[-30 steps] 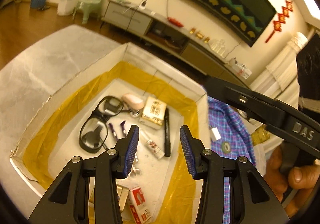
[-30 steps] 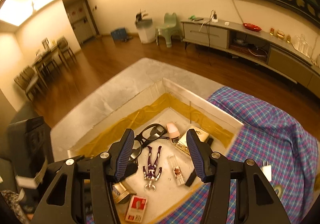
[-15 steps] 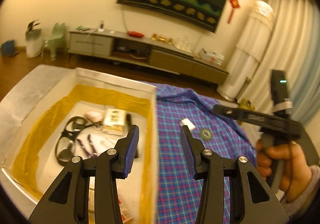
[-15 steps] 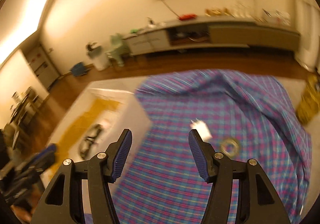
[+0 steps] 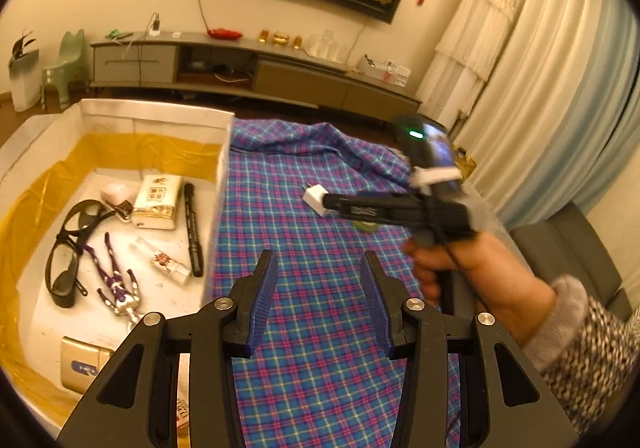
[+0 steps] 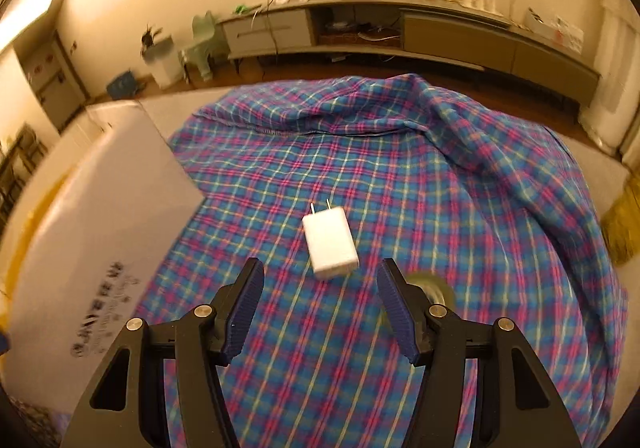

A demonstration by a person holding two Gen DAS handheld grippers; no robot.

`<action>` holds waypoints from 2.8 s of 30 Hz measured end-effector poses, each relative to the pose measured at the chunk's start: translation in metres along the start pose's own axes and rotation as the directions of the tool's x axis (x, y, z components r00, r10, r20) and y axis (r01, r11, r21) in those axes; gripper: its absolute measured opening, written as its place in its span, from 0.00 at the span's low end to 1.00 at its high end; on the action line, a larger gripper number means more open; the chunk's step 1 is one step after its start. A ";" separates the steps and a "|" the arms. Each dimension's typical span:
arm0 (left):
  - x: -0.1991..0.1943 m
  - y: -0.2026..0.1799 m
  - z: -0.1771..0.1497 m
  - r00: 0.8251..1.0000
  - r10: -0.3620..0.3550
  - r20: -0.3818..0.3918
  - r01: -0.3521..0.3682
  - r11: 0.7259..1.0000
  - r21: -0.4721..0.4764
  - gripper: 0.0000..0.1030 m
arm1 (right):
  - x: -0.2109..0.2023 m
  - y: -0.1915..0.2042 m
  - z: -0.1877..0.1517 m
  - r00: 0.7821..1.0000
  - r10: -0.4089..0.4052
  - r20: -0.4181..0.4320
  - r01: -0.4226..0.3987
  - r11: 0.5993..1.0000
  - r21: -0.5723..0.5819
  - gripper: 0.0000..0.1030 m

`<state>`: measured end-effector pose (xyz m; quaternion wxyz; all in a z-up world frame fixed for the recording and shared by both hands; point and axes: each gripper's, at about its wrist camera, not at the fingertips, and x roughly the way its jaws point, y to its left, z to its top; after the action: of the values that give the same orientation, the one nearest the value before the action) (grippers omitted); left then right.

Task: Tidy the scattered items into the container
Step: 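Grasp the white charger with the right tool while the left tool grasps the green tape roll, then carry the tape roll in the left tool while the right tool carries the charger over the box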

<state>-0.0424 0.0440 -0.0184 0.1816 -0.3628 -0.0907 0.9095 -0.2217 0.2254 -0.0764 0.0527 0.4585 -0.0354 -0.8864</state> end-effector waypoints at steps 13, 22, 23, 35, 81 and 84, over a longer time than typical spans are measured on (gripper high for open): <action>0.062 -0.043 0.007 0.992 -0.005 -0.126 0.011 0.999 0.050 0.48 | -0.020 -0.028 -0.004 1.000 0.004 0.016 -0.004 0.999 -0.036 0.30; 0.171 -0.086 0.028 0.971 0.103 -0.216 -0.078 0.990 0.118 0.49 | -0.070 -0.103 -0.066 1.000 0.014 0.018 -0.016 0.993 0.113 0.30; 0.181 -0.083 0.030 0.968 0.108 -0.225 -0.087 0.991 0.099 0.49 | -0.070 -0.107 -0.067 0.999 0.029 0.017 -0.031 0.992 0.125 0.30; 0.243 -0.098 0.041 0.923 0.261 -0.283 -0.188 0.947 0.262 0.44 | -0.083 -0.108 -0.062 0.992 0.094 0.079 -0.102 0.989 0.107 0.30; 0.007 0.009 0.027 0.985 0.151 -0.082 -0.152 0.988 -0.003 0.13 | -0.120 -0.009 -0.084 0.990 0.132 0.055 -0.134 0.991 0.016 0.30; -0.006 0.020 0.023 0.988 0.143 -0.063 -0.145 0.989 -0.030 0.13 | -0.128 0.006 -0.089 0.990 0.126 0.064 -0.126 0.992 -0.002 0.30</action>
<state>-0.0598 0.0223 -0.0043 0.1120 -0.3989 -0.0744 0.9071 -0.0749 0.2340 -0.0236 0.1070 0.4267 -0.0670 -0.8955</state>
